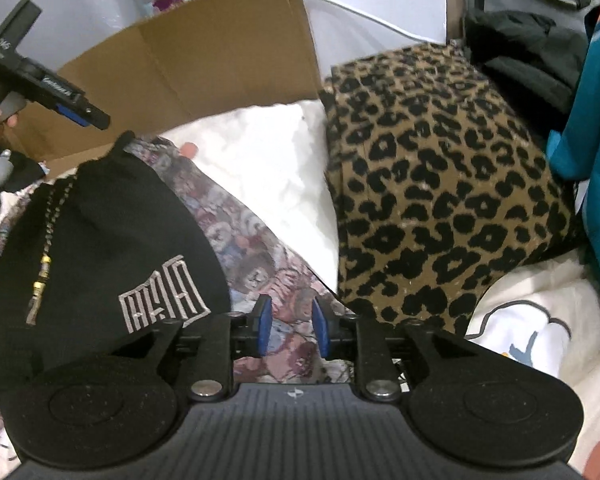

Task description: Fold clothes

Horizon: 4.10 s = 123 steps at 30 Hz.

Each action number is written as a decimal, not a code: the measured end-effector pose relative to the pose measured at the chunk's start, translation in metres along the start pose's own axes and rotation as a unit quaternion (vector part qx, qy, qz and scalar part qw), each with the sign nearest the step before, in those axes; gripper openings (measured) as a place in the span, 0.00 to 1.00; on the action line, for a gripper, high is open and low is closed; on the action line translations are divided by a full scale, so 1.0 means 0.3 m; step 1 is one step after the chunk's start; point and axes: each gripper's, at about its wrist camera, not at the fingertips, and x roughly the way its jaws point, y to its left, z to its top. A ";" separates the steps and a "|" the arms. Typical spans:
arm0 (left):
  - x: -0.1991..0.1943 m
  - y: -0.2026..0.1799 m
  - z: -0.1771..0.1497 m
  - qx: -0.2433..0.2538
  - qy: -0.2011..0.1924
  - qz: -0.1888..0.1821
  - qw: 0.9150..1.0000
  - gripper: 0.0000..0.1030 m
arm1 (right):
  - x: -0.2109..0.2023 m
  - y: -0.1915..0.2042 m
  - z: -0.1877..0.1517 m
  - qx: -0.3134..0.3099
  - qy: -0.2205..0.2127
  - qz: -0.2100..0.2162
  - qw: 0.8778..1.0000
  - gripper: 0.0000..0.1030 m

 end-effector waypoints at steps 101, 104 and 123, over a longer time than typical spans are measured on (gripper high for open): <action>-1.342 0.474 -1.357 -0.400 -0.061 0.075 0.911 0.92 | -0.598 1.066 0.011 -0.087 0.106 0.142 0.980 0.88; -1.365 0.502 -1.374 -0.401 -0.074 0.077 0.910 0.92 | -0.535 1.087 -0.048 -0.092 0.115 0.145 0.978 0.88; -0.768 0.585 -1.595 -0.383 0.005 0.078 0.921 0.48 | -0.175 0.997 -0.348 -0.017 0.138 0.115 0.984 0.77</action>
